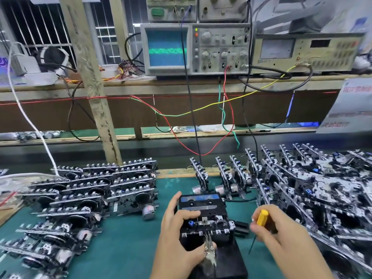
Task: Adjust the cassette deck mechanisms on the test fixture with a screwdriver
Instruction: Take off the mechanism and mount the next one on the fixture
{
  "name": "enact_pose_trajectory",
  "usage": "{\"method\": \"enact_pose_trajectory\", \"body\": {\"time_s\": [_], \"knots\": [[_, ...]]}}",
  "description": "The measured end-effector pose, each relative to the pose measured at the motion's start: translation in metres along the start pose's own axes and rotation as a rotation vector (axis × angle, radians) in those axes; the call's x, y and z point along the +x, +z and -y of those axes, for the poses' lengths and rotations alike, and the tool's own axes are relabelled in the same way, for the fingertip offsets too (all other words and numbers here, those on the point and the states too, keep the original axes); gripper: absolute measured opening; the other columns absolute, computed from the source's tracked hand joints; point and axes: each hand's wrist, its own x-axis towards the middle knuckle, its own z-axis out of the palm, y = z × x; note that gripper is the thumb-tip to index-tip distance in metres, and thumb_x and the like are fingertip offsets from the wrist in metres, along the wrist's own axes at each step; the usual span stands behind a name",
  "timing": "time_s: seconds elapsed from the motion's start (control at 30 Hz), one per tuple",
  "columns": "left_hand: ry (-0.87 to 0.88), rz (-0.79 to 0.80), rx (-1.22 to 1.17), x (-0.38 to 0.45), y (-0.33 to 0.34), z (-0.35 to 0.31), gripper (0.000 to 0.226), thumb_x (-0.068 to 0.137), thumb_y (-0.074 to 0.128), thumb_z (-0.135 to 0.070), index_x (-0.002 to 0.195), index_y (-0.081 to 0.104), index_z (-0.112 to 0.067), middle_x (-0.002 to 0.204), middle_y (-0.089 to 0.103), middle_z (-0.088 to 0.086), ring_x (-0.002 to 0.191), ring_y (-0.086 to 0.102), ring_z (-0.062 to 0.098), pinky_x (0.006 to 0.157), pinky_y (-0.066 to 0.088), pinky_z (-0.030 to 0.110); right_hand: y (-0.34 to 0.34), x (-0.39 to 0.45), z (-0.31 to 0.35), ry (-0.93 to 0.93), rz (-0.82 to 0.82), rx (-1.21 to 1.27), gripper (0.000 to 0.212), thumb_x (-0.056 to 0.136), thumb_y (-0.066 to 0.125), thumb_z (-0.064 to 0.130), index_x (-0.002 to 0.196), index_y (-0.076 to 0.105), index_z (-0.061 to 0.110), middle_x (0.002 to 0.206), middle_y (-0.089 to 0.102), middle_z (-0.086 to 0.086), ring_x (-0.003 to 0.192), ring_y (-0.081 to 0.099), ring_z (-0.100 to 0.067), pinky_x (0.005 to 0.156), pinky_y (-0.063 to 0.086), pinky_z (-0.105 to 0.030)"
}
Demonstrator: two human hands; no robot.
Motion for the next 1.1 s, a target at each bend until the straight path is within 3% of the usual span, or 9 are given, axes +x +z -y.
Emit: {"method": "enact_pose_trajectory", "body": {"time_s": [0.07, 0.13, 0.23, 0.33, 0.43, 0.6, 0.9, 1.1], "knots": [[0.000, 0.002, 0.003, 0.000, 0.000, 0.002, 0.063, 0.057, 0.086, -0.050, 0.114, 0.058, -0.052, 0.155, 0.014, -0.041, 0.142, 0.024, -0.013, 0.104, 0.031, 0.029, -0.003, 0.003, 0.007, -0.073, -0.119, 0.013, 0.028, 0.089, 0.073, 0.023, 0.090, 0.056, 0.045, 0.088, 0.066, 0.023, 0.068, 0.069, -0.012, 0.071, 0.056, -0.036], [0.006, 0.005, 0.012, 0.000, 0.000, 0.004, 0.062, 0.060, 0.088, -0.045, 0.114, 0.058, -0.051, 0.156, 0.014, -0.040, 0.142, 0.024, -0.013, 0.102, 0.031, 0.026, -0.007, 0.006, 0.022, -0.182, -0.211, 0.035, 0.022, 0.089, 0.066, 0.034, 0.095, 0.052, 0.049, 0.092, 0.066, 0.022, 0.067, 0.068, -0.009, 0.066, 0.053, -0.029], [0.015, 0.007, 0.002, 0.001, 0.000, 0.008, 0.061, 0.063, 0.091, -0.031, 0.112, 0.059, -0.050, 0.156, 0.015, -0.039, 0.144, 0.024, -0.009, 0.104, 0.032, 0.026, -0.007, 0.013, 0.046, -0.266, -0.189, 0.247, 0.022, 0.085, 0.058, 0.044, 0.103, 0.049, 0.053, 0.094, 0.070, 0.018, 0.073, 0.072, -0.004, 0.070, 0.054, -0.026], [0.009, -0.007, -0.002, 0.002, 0.000, 0.008, 0.062, 0.061, 0.093, -0.024, 0.107, 0.060, -0.051, 0.156, 0.017, -0.037, 0.145, 0.026, -0.007, 0.106, 0.031, 0.022, 0.004, 0.024, 0.059, -0.358, -0.099, 0.339, 0.030, 0.094, 0.064, 0.023, 0.108, 0.052, 0.046, 0.092, 0.070, 0.013, 0.077, 0.073, -0.008, 0.071, 0.058, -0.027], [0.007, -0.004, -0.018, 0.003, -0.002, 0.003, 0.063, 0.061, 0.094, -0.022, 0.104, 0.060, -0.052, 0.158, 0.019, -0.032, 0.144, 0.027, -0.006, 0.113, 0.035, 0.025, 0.013, 0.031, 0.068, -0.425, -0.045, 0.375, 0.030, 0.095, 0.065, 0.003, 0.107, 0.054, 0.028, 0.089, 0.069, 0.009, 0.078, 0.072, -0.013, 0.071, 0.062, -0.030], [-0.006, 0.015, -0.017, 0.002, -0.002, 0.005, 0.063, 0.064, 0.091, -0.016, 0.106, 0.059, -0.050, 0.161, 0.021, -0.020, 0.147, 0.022, -0.004, 0.117, 0.034, 0.037, 0.025, 0.037, 0.066, -0.482, -0.025, 0.324, 0.023, 0.097, 0.062, 0.002, 0.110, 0.051, 0.017, 0.093, 0.067, 0.002, 0.081, 0.070, -0.013, 0.072, 0.061, -0.028], [0.018, 0.015, 0.009, 0.003, -0.001, 0.008, 0.064, 0.064, 0.094, -0.018, 0.107, 0.058, -0.047, 0.162, 0.021, -0.018, 0.145, 0.020, -0.009, 0.110, 0.024, 0.012, 0.028, 0.043, 0.066, -0.478, -0.028, 0.353, 0.021, 0.096, 0.063, 0.005, 0.109, 0.051, 0.017, 0.092, 0.065, -0.004, 0.082, 0.069, -0.016, 0.069, 0.061, -0.028], [0.029, 0.005, -0.005, 0.003, 0.000, 0.008, 0.062, 0.064, 0.094, -0.019, 0.109, 0.059, -0.044, 0.162, 0.022, -0.017, 0.146, 0.021, -0.006, 0.112, 0.027, 0.020, 0.027, 0.045, 0.065, -0.510, -0.042, 0.308, 0.020, 0.097, 0.063, 0.008, 0.110, 0.051, 0.017, 0.091, 0.064, 0.001, 0.080, 0.069, -0.013, 0.068, 0.061, -0.028]]}}
